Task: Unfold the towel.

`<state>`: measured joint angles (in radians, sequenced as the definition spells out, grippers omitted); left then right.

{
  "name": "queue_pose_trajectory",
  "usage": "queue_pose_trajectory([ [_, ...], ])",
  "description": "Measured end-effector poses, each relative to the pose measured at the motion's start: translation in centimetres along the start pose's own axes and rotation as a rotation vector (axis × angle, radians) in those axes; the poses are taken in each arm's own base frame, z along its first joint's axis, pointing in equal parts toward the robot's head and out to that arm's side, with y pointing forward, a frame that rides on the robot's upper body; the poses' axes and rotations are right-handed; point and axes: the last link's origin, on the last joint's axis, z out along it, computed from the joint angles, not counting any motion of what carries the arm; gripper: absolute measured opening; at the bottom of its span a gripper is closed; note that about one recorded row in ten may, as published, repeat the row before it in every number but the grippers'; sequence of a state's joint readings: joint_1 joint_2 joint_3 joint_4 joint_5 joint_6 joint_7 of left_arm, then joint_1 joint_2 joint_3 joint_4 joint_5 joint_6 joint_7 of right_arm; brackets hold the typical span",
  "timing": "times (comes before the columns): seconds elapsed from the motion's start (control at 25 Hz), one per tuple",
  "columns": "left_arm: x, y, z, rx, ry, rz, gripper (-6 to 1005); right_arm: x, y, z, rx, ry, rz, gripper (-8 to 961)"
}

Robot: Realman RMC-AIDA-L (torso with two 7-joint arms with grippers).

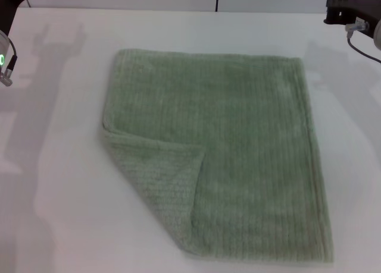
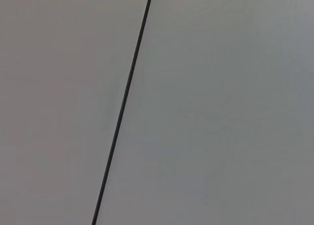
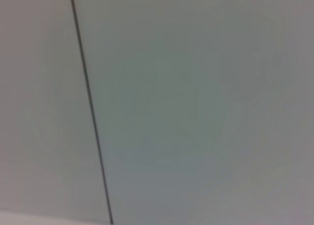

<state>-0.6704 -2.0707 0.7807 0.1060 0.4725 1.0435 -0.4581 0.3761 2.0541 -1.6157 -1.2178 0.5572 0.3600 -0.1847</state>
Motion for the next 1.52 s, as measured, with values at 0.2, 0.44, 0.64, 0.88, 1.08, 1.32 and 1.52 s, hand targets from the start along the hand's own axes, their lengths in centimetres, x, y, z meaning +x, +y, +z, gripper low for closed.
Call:
queue_pose_trajectory([
  [0.2, 0.3, 0.0, 0.1, -0.004, 0.012, 0.004, 837, -0.3, 0.8, 0.3, -0.048, 0.129, -0.058, 1],
  [0.44, 0.5, 0.0, 0.3, -0.006, 0.022, 0.007, 837, -0.4, 1.7, 0.7, -0.103, 0.259, -0.122, 1],
  [0.64, 0.6, 0.1, 0.3, -0.007, 0.025, 0.008, 837, -0.3, 2.3, 1.1, -0.138, 0.341, -0.145, 1],
  [0.88, 0.7, 0.1, 0.2, -0.010, 0.031, 0.006, 837, 0.2, 2.2, 1.7, -0.202, 0.449, -0.139, 1],
  [1.08, 0.8, 0.1, 0.2, -0.013, 0.039, 0.007, 836, 0.2, 2.0, 2.2, -0.235, 0.503, -0.138, 1],
  [1.32, 0.8, 0.1, 0.2, -0.014, 0.040, 0.006, 836, 0.5, 1.8, 2.7, -0.259, 0.569, -0.178, 1],
  [1.52, 0.9, 0.2, 0.4, -0.012, 0.046, 0.003, 836, 0.6, 1.5, 3.3, -0.278, 0.619, -0.207, 2],
])
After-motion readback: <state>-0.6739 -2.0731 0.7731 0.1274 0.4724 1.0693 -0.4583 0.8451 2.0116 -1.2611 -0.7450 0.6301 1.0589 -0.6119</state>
